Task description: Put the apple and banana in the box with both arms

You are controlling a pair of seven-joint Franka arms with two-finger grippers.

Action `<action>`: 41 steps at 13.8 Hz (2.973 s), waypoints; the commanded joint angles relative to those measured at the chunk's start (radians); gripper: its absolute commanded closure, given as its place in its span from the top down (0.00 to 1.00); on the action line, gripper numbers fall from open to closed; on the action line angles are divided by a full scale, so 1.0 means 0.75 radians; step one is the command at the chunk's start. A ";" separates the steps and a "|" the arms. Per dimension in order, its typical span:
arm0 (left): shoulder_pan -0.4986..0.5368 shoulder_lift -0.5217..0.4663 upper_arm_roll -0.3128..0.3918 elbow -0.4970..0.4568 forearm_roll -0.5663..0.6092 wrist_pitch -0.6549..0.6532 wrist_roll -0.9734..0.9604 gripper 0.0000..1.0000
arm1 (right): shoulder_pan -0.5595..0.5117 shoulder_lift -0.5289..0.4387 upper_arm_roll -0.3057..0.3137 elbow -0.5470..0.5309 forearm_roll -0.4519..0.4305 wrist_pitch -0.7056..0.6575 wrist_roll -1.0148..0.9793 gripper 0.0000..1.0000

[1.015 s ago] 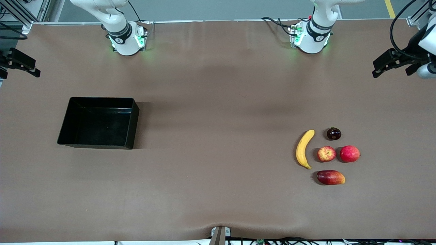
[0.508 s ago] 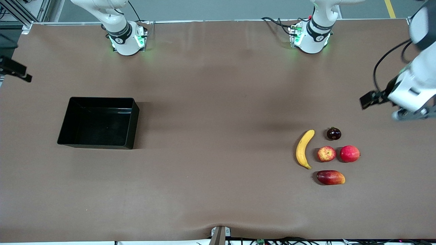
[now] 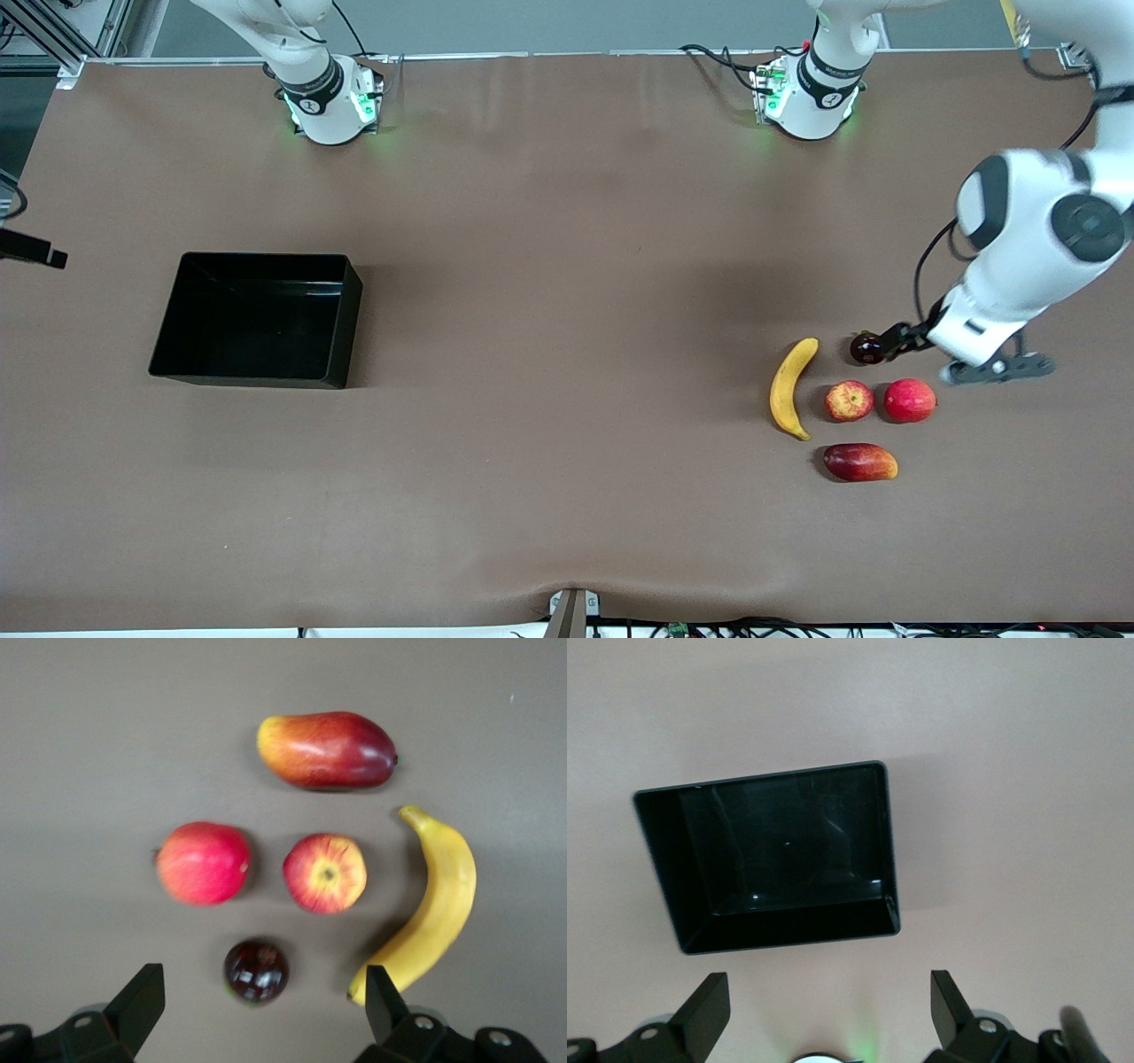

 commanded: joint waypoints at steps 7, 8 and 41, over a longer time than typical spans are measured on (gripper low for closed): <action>-0.019 0.303 -0.008 0.087 0.008 0.217 -0.012 1.00 | -0.105 0.191 0.022 -0.322 0.047 0.494 -0.233 1.00; -0.019 0.320 -0.008 0.089 0.008 0.233 -0.010 1.00 | -0.121 0.191 0.022 -0.372 0.047 0.557 -0.315 1.00; -0.031 -0.222 -0.153 0.196 -0.026 -0.668 -0.032 0.00 | 0.146 0.136 0.042 -0.509 0.448 0.413 -0.073 0.00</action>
